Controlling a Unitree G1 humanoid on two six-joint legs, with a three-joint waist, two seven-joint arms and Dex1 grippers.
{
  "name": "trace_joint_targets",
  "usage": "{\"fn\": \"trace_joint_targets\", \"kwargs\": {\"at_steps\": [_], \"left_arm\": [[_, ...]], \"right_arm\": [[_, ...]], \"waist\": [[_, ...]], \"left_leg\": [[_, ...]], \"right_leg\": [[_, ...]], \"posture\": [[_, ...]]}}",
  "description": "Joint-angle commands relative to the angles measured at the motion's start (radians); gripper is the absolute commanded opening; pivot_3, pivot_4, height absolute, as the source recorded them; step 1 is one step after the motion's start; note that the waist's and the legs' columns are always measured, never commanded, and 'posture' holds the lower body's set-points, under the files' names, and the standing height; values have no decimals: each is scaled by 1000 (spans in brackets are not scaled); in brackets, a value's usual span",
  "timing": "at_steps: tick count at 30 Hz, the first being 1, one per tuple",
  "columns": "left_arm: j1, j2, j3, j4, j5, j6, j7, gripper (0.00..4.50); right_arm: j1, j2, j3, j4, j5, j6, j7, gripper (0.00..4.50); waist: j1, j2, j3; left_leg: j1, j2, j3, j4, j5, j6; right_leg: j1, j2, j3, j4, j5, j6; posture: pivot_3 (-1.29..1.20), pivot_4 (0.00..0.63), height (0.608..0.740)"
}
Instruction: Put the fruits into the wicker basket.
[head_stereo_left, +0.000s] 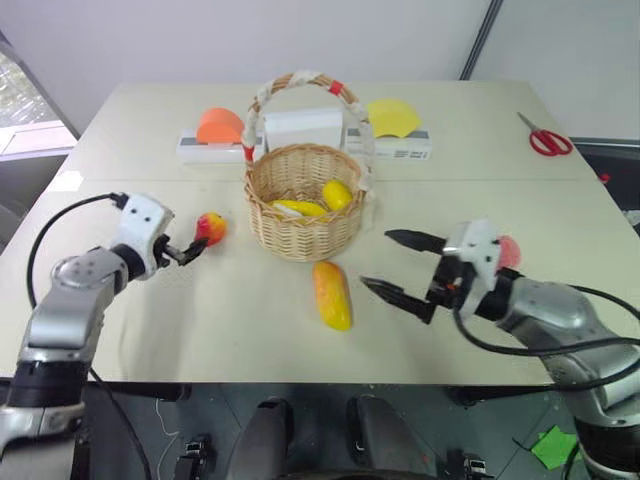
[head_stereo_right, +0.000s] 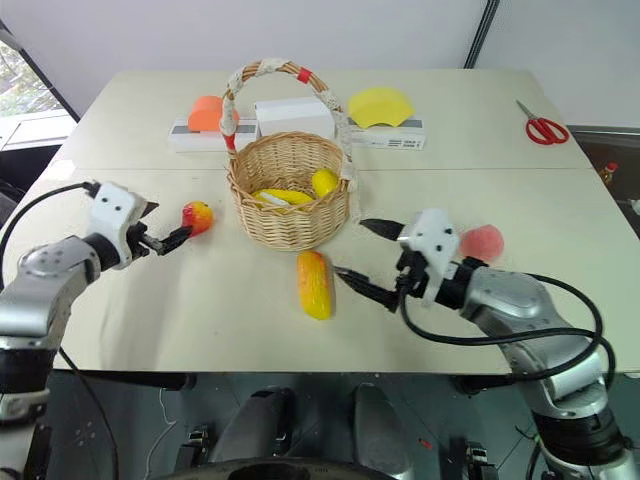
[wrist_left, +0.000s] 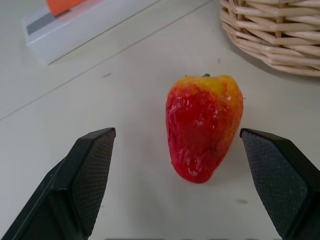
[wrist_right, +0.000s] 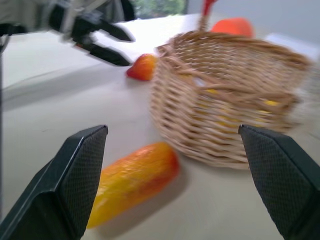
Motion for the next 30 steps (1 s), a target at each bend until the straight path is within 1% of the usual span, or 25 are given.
{"fn": "trace_joint_targets", "kwargs": {"at_steps": [1,6,7,9,10,11,12,13,16,18,21,22,24,25,27,29,30], "left_arm": [[-76,-6,-38,72,43,20,-6,4281],[-172,-55,-105,193,75,18,-33,4281],[-190,-66,-116,218,85,11,-33,4045],[-213,-83,-122,247,96,-4,-33,3380],[-222,-93,-118,254,92,-12,-36,2931],[-229,-101,-115,259,91,-16,-37,2306],[-235,-107,-116,266,92,-19,-37,1925],[-239,-110,-116,271,94,-21,-36,1700],[-237,-106,-110,273,105,-20,-27,1693],[-211,-96,-51,223,63,-29,-36,1693],[-138,-93,95,6,-128,-36,-149,1693],[-121,-92,133,-76,-206,5,-183,1693],[-123,-91,162,-180,-301,79,-206,1693],[-142,-94,159,-219,-337,119,-202,1693],[-208,-105,76,-272,-328,132,-210,1693],[-272,-117,-28,-261,-240,94,-200,1693],[-309,-133,-72,-224,-194,76,-182,1693]], "right_arm": [[-30,31,37,-28,-17,-13,-14,4373],[-50,70,100,9,-74,-51,-11,4373],[-55,78,115,17,-89,-64,-8,4453],[-61,91,131,26,-103,-79,-4,4500],[-63,97,140,27,-107,-82,-2,4500],[-62,102,148,26,-114,-85,-2,4500],[-60,106,158,24,-122,-89,-2,4500],[-59,109,164,22,-127,-91,-2,4500],[-57,112,170,19,-137,-93,-4,4500],[-58,110,168,19,-146,-94,-5,4500],[-69,101,150,25,-148,-91,-1,4500],[-78,99,143,30,-147,-88,0,4500],[-96,96,135,42,-148,-86,4,4500],[-107,97,134,51,-149,-85,7,4500],[-135,101,139,73,-152,-84,13,4500],[-156,108,147,92,-157,-81,14,4500],[-164,110,151,101,-159,-77,13,4500]], "waist": [[-1,0,0],[-3,0,0],[-3,0,0],[-4,0,0],[-4,0,0],[-3,0,0],[-3,0,0],[-3,0,0],[-5,0,0],[-5,0,0],[-9,-1,0],[-6,-1,0],[-1,-1,0],[1,-1,0],[5,-1,0],[4,-1,0],[2,-1,0]], "left_leg": [[0,0,0,0,0,0],[0,0,0,0,0,0],[0,0,0,0,0,0],[0,0,0,1,0,0],[0,0,0,1,0,0],[0,0,0,1,0,0],[0,0,0,1,0,0],[0,0,0,1,0,0],[0,0,0,1,0,0],[0,0,0,1,0,0],[-1,0,0,1,0,0],[-2,1,0,1,0,0],[-3,1,0,1,0,0],[-3,1,0,2,0,0],[-1,-1,-1,3,0,0],[-1,-1,-2,3,0,0],[-1,-2,-2,3,0,0]], "right_leg": [[0,0,0,0,0,0],[-1,0,-1,1,0,0],[-1,0,-1,1,0,0],[-1,0,-1,1,0,0],[-1,0,-1,1,0,1],[-1,0,-1,1,0,1],[-1,0,-1,2,0,1],[-1,0,-1,2,0,1],[-1,0,-1,2,0,1],[-1,0,-1,2,0,1],[-3,0,0,3,0,1],[-3,0,0,3,0,1],[-4,-1,0,3,1,1],[-3,-1,0,3,1,1],[0,-1,0,2,1,1],[1,-1,-1,2,1,2],[1,0,-1,2,1,2]], "posture": [[0,150,740],[0,150,740],[0,150,740],[0,150,740],[0,150,740],[0,150,740],[0,150,740],[0,150,740],[0,150,740],[0,150,740],[0,150,740],[0,150,740],[0,150,740],[0,150,740],[0,150,740],[0,150,740],[0,150,740]]}}
